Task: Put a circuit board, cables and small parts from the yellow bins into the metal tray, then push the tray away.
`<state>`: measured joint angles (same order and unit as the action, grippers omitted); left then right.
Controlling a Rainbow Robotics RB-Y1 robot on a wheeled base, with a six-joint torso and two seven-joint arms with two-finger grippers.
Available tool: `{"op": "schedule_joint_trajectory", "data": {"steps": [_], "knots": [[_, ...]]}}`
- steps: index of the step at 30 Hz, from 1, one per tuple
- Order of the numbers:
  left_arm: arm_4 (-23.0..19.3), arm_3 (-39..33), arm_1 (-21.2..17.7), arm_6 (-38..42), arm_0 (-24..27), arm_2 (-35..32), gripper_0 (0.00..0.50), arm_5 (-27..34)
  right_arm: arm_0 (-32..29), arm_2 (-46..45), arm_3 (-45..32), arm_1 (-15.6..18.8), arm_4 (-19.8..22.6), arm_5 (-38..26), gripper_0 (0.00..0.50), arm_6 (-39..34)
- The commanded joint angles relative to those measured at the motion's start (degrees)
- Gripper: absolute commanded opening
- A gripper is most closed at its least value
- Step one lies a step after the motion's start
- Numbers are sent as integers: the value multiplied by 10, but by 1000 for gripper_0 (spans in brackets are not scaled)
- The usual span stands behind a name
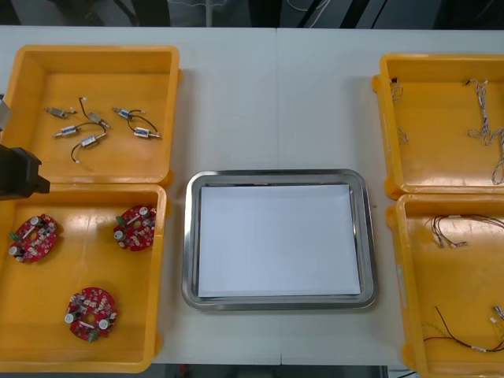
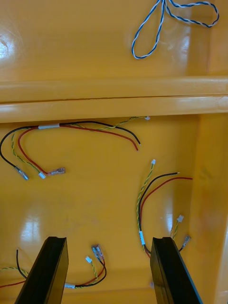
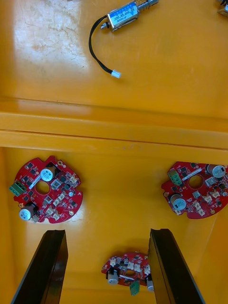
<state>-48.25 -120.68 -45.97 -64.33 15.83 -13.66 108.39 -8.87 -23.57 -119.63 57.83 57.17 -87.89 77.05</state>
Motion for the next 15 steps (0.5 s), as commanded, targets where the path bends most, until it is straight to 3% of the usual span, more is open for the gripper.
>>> {"op": "schedule_joint_trajectory", "data": {"steps": [1,7,15], "knots": [[-4,-18,6,-24,4,-6,500,4,-11,-2,-1,3,3,-4,500,21],[-4,-18,6,-24,4,-6,500,4,-26,-2,-1,2,10,0,500,27],[-4,-18,6,-24,4,-6,500,4,-88,-2,-11,3,23,52,500,35]]}}
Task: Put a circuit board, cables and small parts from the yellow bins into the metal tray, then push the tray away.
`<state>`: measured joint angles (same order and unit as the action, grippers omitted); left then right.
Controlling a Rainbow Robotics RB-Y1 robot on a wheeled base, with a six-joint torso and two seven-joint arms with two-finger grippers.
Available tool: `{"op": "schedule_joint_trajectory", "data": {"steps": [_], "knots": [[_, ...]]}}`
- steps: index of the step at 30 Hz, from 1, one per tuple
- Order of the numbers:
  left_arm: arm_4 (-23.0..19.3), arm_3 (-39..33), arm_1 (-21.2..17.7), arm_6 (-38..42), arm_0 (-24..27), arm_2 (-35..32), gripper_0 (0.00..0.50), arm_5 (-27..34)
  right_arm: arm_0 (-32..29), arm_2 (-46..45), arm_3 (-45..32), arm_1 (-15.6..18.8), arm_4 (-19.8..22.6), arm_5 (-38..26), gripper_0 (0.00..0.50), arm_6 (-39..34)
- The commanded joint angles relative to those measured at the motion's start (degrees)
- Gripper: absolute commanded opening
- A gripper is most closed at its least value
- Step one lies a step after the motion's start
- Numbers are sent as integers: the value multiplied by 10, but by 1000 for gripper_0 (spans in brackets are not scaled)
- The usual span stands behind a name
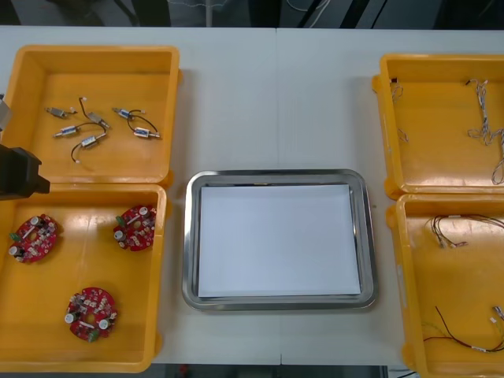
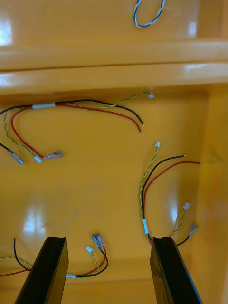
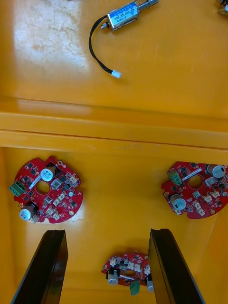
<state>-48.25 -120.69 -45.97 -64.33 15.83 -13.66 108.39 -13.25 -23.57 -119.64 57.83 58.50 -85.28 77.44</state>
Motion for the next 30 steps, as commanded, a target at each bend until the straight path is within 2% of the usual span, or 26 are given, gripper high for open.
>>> {"op": "schedule_joint_trajectory", "data": {"steps": [1,6,7,10,17,24,29,30], "knots": [[-4,-18,6,-24,4,-6,500,4,-56,-3,-13,3,12,39,500,32],[-4,-18,6,-24,4,-6,500,4,-108,5,-26,2,21,93,500,39],[-6,-11,24,-23,-19,3,500,9,-121,12,-27,2,21,108,500,40],[-6,-21,25,-23,-25,-1,500,8,-149,27,-28,2,21,155,500,43],[-9,-53,25,-20,-45,-3,500,9,-179,80,-12,2,-1,242,500,42],[-10,-94,25,-19,-92,-5,500,-19,-179,111,20,2,-5,261,500,44],[-13,-128,19,-19,-153,-3,500,-63,-179,136,41,2,-14,280,500,44],[-13,-128,19,-19,-153,-3,500,-63,-179,136,41,2,-14,280,500,44]]}}
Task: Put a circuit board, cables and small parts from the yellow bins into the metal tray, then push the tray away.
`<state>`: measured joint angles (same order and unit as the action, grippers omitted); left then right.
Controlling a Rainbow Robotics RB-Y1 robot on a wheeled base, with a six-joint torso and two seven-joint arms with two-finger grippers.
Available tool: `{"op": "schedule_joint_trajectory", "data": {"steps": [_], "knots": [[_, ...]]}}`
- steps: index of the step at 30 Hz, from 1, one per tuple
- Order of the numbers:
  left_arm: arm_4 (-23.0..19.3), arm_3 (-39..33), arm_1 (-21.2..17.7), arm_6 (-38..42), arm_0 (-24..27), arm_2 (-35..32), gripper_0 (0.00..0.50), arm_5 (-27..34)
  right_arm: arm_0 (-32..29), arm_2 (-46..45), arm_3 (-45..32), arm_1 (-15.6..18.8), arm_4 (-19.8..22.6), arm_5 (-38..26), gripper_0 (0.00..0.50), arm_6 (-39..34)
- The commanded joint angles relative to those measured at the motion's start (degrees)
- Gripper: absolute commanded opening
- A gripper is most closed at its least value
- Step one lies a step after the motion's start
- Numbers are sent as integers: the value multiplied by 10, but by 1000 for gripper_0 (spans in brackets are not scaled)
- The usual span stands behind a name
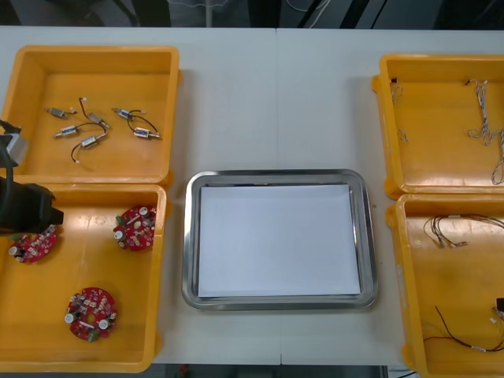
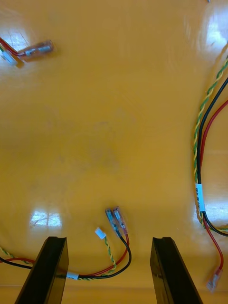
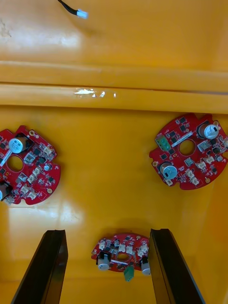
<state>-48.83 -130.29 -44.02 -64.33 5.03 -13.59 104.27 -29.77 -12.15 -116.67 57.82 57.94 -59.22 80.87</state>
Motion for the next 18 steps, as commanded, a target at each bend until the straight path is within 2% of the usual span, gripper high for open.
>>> {"op": "schedule_joint_trajectory", "data": {"steps": [1,5,18], "knots": [[-8,-43,-1,-19,-63,-4,500,-36,-11,34,18,2,-11,34,500,7],[-10,-65,-4,-19,-103,-4,500,-65,-2,52,30,1,-13,58,500,5],[-9,-105,-31,-20,-224,4,500,-151,5,65,46,-31,-34,60,500,10]]}}
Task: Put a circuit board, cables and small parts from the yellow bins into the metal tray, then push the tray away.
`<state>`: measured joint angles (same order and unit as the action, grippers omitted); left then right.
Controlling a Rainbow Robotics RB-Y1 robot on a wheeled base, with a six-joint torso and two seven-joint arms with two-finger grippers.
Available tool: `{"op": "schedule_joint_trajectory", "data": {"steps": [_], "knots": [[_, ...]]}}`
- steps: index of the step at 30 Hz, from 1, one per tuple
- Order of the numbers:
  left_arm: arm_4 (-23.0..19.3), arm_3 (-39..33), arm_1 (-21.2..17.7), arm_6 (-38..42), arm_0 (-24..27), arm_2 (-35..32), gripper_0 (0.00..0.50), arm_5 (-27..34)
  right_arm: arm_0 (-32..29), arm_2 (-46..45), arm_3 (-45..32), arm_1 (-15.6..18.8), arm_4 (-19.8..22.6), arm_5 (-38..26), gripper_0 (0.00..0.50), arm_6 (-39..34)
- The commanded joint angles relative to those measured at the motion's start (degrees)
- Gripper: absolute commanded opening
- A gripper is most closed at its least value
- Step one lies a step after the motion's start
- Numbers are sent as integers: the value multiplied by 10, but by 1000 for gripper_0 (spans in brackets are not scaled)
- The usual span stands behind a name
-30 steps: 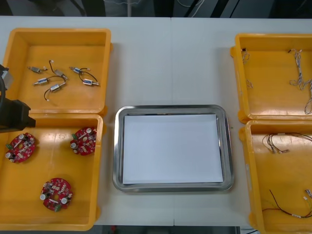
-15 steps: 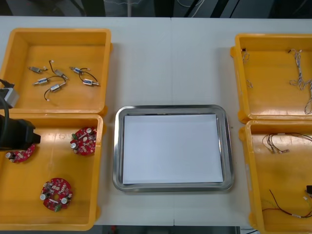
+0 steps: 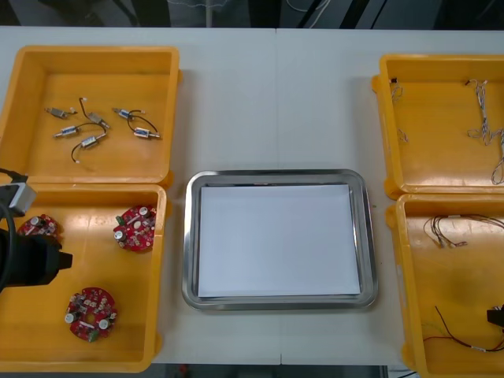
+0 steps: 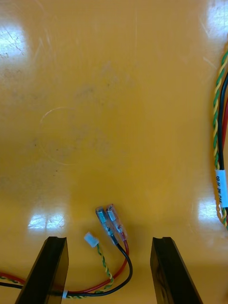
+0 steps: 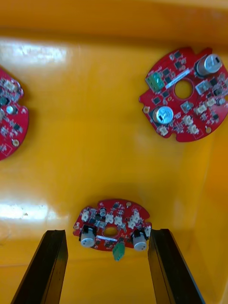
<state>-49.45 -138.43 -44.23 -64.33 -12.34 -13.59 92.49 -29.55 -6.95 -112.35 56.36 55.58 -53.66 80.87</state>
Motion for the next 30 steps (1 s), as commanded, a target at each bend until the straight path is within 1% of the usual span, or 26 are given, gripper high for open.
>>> {"op": "schedule_joint_trajectory", "data": {"steps": [1,7,17,20,23,27,30], "knots": [[1,-25,-32,-20,-61,8,500,-44,4,13,4,-21,-11,5,500,10],[17,-26,-46,-22,-110,30,500,-111,10,17,4,-34,-21,5,500,10],[49,-24,-73,-20,-151,66,500,-167,15,19,4,-35,-44,6,500,10],[78,-25,-81,-19,-162,85,500,-191,15,20,5,-35,-50,8,500,8],[110,-24,-85,-15,-166,106,500,-203,15,27,14,-35,-50,27,500,10],[128,-20,-87,-7,-166,125,500,-208,18,44,32,-35,-53,58,500,12],[140,-16,-88,-4,-166,135,500,-213,18,47,33,-35,-54,60,500,13]]}}
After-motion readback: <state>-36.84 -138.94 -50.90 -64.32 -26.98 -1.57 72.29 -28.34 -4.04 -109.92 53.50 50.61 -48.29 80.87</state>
